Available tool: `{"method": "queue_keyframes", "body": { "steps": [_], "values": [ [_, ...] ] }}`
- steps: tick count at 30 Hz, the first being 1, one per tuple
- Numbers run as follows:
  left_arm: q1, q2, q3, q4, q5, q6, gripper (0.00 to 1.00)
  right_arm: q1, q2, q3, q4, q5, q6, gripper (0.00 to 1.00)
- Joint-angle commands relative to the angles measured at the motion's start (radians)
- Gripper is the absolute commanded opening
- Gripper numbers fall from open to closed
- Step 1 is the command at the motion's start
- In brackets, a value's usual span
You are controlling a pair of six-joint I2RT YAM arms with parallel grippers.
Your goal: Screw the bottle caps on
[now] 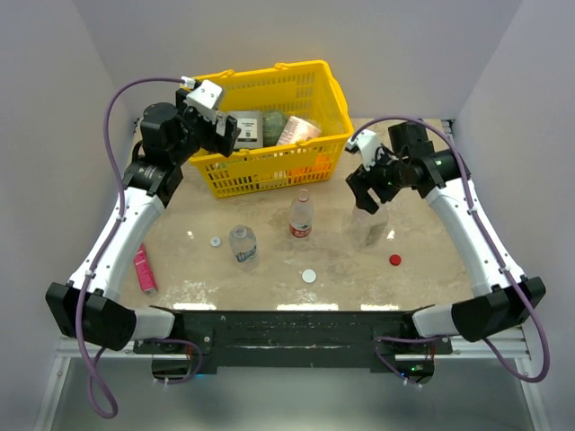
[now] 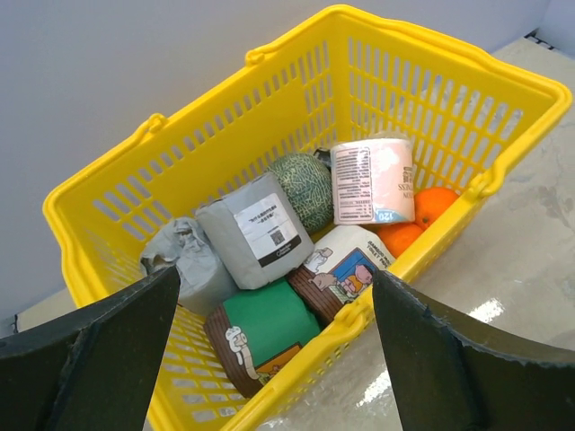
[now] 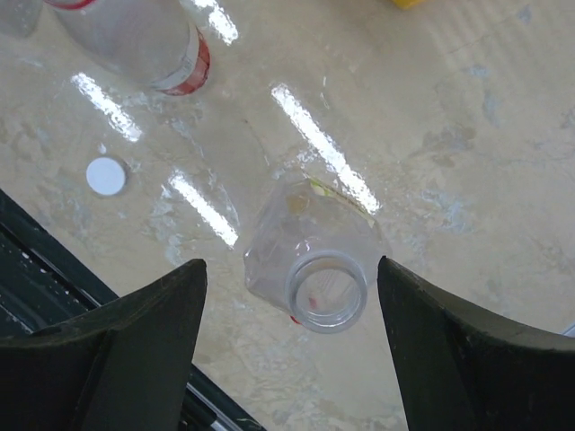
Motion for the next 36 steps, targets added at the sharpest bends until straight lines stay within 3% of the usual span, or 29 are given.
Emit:
{"method": "queue_keyframes", "body": {
  "steps": [1, 7, 15, 18, 19, 23, 28, 36],
  "values": [
    [-0.002, -0.001, 0.027, 0.003, 0.055, -0.024, 0.93, -0.007, 0.01, -0.008, 0.003, 0.079, 0.024, 0.77],
    [-0.005, -0.019, 0.005, 0.002, 0.054, -0.027, 0.94, -0.01, 0.034, -0.031, -0.018, 0.094, 0.012, 0.62],
    [-0.016, -0.015, 0.001, 0.003, 0.06, -0.027, 0.94, -0.027, 0.023, -0.068, -0.017, 0.122, 0.024, 0.58],
    [-0.018, -0.009, -0.001, 0.003, 0.09, -0.022, 0.94, -0.032, 0.02, -0.073, -0.03, 0.117, 0.019, 0.38],
    [-0.018, -0.004, -0.001, -0.002, 0.124, -0.016, 0.94, -0.035, 0.017, -0.071, -0.035, 0.116, 0.016, 0.24],
    [-0.025, 0.002, -0.001, -0.015, 0.271, -0.007, 1.0, -0.035, 0.006, 0.008, -0.099, 0.064, -0.024, 0.01],
    [-0.096, -0.004, -0.01, -0.023, 0.565, 0.077, 1.0, -0.036, -0.034, 0.293, -0.227, -0.145, -0.203, 0.0],
    [-0.347, 0.112, 0.063, 0.014, 0.626, 0.241, 1.0, -0.035, -0.109, 0.479, -0.328, -0.24, -0.623, 0.0]
  ]
}}
